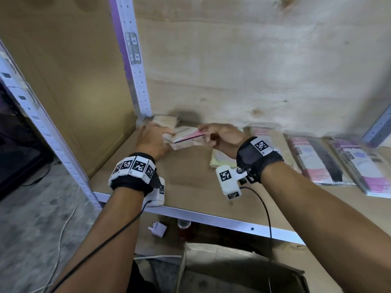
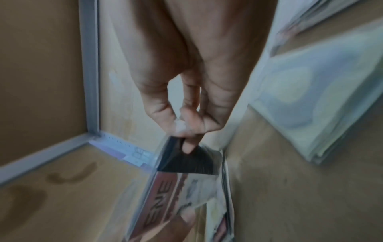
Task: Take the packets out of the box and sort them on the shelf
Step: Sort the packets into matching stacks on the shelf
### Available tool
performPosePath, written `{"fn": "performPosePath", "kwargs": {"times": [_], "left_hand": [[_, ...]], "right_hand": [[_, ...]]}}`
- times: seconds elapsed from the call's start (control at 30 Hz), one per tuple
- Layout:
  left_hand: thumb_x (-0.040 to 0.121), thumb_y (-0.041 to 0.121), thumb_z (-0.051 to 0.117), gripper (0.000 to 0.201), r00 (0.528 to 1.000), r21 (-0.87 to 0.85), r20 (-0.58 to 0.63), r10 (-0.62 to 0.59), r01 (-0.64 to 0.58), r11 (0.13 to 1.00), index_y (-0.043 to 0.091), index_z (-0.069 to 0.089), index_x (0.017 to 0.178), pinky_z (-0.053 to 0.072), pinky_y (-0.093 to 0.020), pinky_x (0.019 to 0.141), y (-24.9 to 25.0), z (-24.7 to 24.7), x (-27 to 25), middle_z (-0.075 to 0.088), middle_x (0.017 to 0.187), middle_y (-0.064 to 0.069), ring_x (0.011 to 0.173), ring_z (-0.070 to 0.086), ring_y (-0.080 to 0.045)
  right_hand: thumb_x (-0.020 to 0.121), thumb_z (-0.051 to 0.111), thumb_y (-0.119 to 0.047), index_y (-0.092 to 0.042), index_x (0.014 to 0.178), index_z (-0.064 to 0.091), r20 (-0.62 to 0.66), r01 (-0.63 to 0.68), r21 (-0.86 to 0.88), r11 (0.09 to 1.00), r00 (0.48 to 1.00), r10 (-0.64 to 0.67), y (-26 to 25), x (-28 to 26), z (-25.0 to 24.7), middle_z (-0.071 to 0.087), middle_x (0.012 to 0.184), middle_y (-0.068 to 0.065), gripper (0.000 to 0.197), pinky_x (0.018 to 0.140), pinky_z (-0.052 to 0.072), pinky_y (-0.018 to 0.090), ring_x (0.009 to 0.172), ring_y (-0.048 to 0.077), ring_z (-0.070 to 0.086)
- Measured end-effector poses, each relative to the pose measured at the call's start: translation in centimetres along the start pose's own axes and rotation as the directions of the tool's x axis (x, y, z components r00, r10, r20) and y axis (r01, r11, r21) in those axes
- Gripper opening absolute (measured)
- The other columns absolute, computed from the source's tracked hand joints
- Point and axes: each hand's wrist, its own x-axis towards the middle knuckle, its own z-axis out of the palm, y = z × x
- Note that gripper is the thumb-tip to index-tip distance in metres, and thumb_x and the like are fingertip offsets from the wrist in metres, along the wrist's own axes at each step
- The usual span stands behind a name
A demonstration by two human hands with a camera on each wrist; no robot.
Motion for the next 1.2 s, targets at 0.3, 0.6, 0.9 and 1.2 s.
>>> {"fn": "performPosePath", "kwargs": {"times": [0.3,0.6,0.9,1.2], "left_hand": [[0.089,0.045,0.067,0.025,0.910,-0.408,-0.324,0.260,-0.382,0.829,0.029,0.076,0.106,0.051,-0.035,0.084,8.5,-0.7,-2.5,0.074,0.091,0.002,0.088,0.068,-0.023],[0.092,0.025,0.070,0.016,0.989,-0.904,-0.097,0.110,-0.133,0.406,0.015,0.077,0.102,0.053,-0.037,0.085,14.4,3.9,-2.0,0.077,0.105,-0.009,0.088,0.068,-0.016],[0.090,0.019,0.071,0.017,0.987,-0.972,0.158,0.024,0.152,0.180,0.015,0.071,0.107,0.057,-0.025,0.066,16.0,7.9,-0.9,0.078,0.098,-0.002,0.082,0.073,-0.014],[0.087,0.041,0.073,0.030,0.969,-0.926,0.196,-0.148,0.233,0.297,0.023,0.075,0.063,0.047,-0.029,0.066,13.7,9.1,1.4,0.075,0.068,0.001,0.062,0.066,-0.012]], "right_hand": [[0.096,0.057,-0.041,-0.015,0.089,0.060,-0.040,0.094,0.221,0.971,0.995,-0.087,-3.4,-6.8,-8.0,0.073,0.096,0.013,0.027,0.046,0.037,0.021,0.057,0.015,0.050],[0.087,0.072,-0.016,-0.008,0.103,0.072,-0.122,0.194,-0.342,0.920,0.961,-0.248,-0.2,-10.9,-12.2,0.059,0.083,0.009,0.018,0.058,0.037,0.022,0.065,0.013,0.050],[0.096,0.057,-0.006,0.003,0.126,0.059,0.051,0.185,-0.194,0.963,0.983,-0.178,3.0,-12.0,-17.0,0.068,0.122,0.018,0.031,0.094,0.052,0.037,0.109,0.030,0.067],[0.083,0.072,-0.019,-0.006,0.111,0.067,0.014,0.187,-0.238,0.953,0.982,-0.189,3.7,-12.4,-20.6,0.073,0.106,0.012,0.032,0.083,0.053,0.031,0.093,0.021,0.070]]}}
